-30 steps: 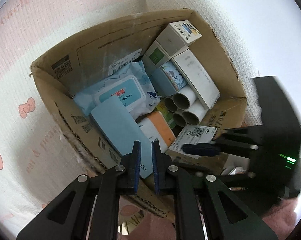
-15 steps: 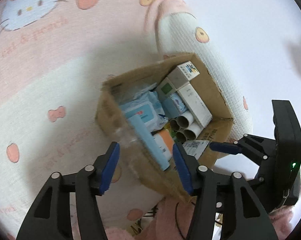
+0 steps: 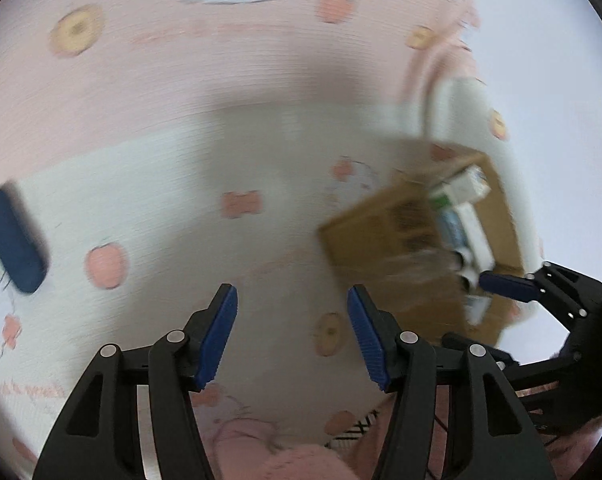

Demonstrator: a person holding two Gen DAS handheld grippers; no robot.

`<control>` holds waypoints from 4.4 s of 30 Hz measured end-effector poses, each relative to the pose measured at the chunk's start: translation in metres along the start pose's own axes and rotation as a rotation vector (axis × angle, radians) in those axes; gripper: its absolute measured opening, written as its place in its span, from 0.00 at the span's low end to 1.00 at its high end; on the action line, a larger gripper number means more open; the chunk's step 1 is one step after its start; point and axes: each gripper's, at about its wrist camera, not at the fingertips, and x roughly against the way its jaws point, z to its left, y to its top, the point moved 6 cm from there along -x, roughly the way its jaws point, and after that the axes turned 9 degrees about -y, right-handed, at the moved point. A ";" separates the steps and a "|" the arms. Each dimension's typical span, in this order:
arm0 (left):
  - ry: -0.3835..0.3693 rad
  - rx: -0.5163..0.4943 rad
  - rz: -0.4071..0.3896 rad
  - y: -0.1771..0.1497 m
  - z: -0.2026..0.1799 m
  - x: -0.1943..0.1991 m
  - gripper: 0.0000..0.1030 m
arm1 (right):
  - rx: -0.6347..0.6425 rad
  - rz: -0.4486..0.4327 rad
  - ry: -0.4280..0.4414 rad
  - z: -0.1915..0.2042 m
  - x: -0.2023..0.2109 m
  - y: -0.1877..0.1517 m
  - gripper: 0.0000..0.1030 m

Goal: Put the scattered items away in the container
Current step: 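Withdraw the left gripper from the box toward the navy oval case, then close the left gripper on the navy oval case, then lift the navy case with the left gripper and carry it to the box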

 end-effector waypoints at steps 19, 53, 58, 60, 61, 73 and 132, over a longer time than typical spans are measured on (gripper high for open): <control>0.087 0.393 -0.209 -0.048 0.209 0.040 0.60 | -0.026 -0.062 0.226 0.132 -0.076 0.081 0.60; -0.086 0.584 -0.408 -0.024 0.334 0.043 0.30 | 0.192 -0.196 0.561 0.336 -0.148 0.175 0.61; -0.097 0.591 -0.410 -0.023 0.333 0.039 0.30 | 0.210 -0.206 0.537 0.350 -0.158 0.177 0.65; -0.094 0.591 -0.410 -0.017 0.332 0.038 0.30 | 0.190 -0.227 0.565 0.353 -0.157 0.179 0.65; -0.091 0.590 -0.411 -0.017 0.331 0.038 0.30 | 0.176 -0.242 0.577 0.353 -0.156 0.179 0.63; -0.222 0.538 -0.321 -0.019 0.286 -0.004 0.30 | 0.154 -0.260 0.433 0.312 -0.156 0.148 0.59; -0.439 0.348 0.006 -0.004 0.104 -0.158 0.46 | -0.186 -0.139 0.243 0.122 -0.201 0.035 0.70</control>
